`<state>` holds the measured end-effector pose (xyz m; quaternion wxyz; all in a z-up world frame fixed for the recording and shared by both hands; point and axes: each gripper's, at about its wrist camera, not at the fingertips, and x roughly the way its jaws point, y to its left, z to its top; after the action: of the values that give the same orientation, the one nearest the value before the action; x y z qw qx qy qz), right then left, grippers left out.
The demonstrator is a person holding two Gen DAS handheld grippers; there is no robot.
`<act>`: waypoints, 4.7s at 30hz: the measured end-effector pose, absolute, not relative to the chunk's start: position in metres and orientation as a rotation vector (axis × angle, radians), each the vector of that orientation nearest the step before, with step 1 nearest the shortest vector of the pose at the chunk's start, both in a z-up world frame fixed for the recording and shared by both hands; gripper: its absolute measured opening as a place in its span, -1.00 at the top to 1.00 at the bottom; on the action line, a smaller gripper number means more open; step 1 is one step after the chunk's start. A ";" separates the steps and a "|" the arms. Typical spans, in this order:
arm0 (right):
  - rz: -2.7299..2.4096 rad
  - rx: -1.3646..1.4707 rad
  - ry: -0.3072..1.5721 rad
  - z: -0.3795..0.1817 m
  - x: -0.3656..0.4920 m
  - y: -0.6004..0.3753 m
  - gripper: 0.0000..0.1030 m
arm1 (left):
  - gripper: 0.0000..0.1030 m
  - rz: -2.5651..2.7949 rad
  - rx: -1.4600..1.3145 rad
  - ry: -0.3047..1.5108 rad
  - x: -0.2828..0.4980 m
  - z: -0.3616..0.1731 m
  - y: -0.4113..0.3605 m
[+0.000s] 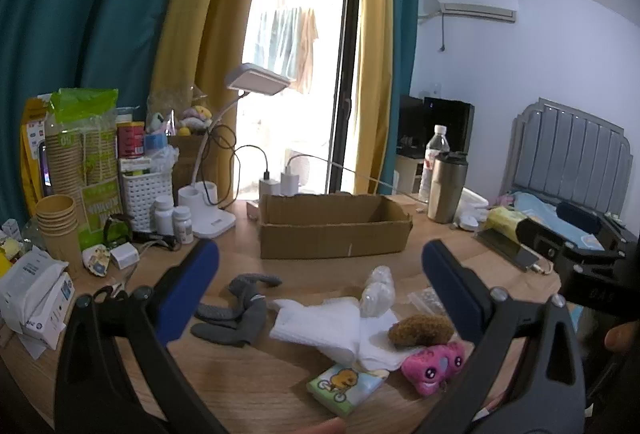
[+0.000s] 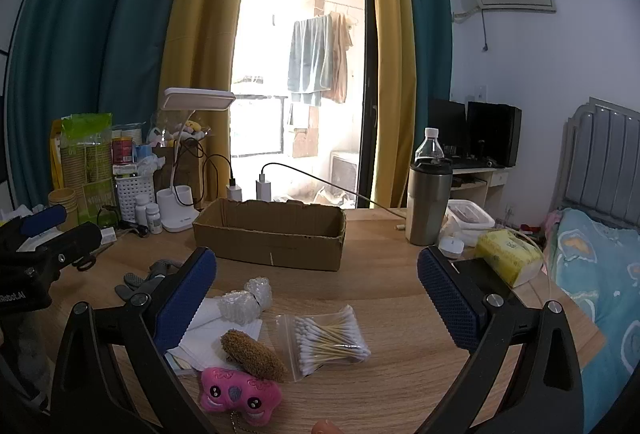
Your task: Organize soft objects
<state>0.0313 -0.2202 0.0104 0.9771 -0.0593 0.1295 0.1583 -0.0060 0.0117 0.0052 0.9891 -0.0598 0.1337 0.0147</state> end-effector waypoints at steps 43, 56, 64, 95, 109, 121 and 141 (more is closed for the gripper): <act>0.321 -0.113 0.272 0.012 0.031 -0.220 -0.99 | -0.99 0.027 -0.122 0.279 -0.006 -0.002 0.005; 0.322 -0.112 0.275 0.012 0.032 -0.220 -0.99 | -0.99 0.028 -0.125 0.280 -0.006 -0.001 0.005; 0.322 -0.111 0.275 0.013 0.031 -0.220 -0.99 | -0.99 0.028 -0.125 0.280 -0.006 -0.001 0.006; 0.298 -0.069 0.473 -0.031 0.083 -0.224 -0.99 | -0.98 0.001 -0.106 0.451 0.048 -0.032 -0.004; 0.354 -0.058 0.693 -0.071 0.143 -0.221 -0.99 | -0.97 -0.039 -0.085 0.605 0.103 -0.052 -0.016; 0.465 -0.075 0.792 -0.088 0.167 -0.215 -0.97 | -0.97 -0.079 -0.050 0.727 0.142 -0.064 -0.033; 0.525 -0.107 0.876 -0.099 0.180 -0.223 -0.38 | 0.04 -0.184 -0.001 0.931 0.193 -0.088 -0.069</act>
<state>0.1799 -0.2233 -0.0986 0.8711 -0.0513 0.4191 0.2510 0.1930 -0.0689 -0.0879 0.8895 -0.0005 0.4483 -0.0884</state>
